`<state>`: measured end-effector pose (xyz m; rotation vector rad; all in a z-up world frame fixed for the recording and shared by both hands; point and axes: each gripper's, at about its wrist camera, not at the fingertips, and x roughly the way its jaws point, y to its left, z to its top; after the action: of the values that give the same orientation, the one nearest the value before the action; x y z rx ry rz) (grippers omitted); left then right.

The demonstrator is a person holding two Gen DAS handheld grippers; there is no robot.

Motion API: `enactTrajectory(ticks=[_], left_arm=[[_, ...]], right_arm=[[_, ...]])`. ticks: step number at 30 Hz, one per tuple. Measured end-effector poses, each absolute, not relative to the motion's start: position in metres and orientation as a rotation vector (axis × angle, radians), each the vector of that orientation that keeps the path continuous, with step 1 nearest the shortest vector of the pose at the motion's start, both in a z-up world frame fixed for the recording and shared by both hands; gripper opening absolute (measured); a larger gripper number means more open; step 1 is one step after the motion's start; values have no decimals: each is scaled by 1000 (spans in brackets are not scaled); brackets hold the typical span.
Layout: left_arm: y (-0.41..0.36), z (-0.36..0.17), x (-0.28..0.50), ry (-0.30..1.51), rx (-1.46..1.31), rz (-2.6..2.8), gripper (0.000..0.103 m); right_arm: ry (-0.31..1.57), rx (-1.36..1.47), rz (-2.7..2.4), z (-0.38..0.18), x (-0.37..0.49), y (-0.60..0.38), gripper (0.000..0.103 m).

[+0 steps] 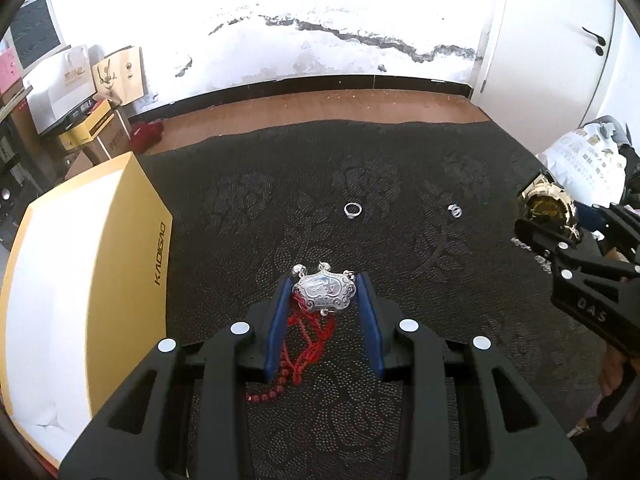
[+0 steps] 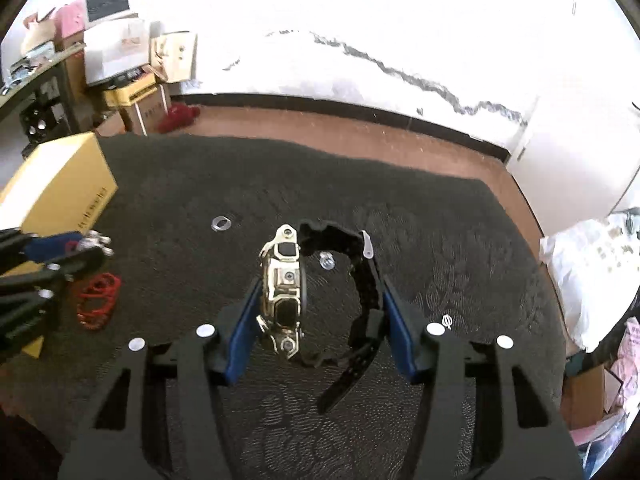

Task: Organize jewelry
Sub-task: 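Grasp the gold-faced black watch with the right tool while the left holds the pendant, then carry the pendant into the box and open the left tool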

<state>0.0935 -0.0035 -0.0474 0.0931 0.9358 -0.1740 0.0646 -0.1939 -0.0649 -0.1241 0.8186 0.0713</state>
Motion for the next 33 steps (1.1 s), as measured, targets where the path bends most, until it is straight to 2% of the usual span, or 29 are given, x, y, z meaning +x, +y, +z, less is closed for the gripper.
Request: enactTrajectory(ticks=[8, 18, 33], left_arm=[[9, -15, 78, 899, 83, -139, 34], [90, 38, 48, 833, 25, 21, 34], [239, 44, 16, 795, -100, 246, 34]], right_arm=[[815, -101, 157, -28, 60, -159, 56], [772, -102, 311, 22, 49, -81, 56], [731, -180, 490, 47, 46, 76, 56]])
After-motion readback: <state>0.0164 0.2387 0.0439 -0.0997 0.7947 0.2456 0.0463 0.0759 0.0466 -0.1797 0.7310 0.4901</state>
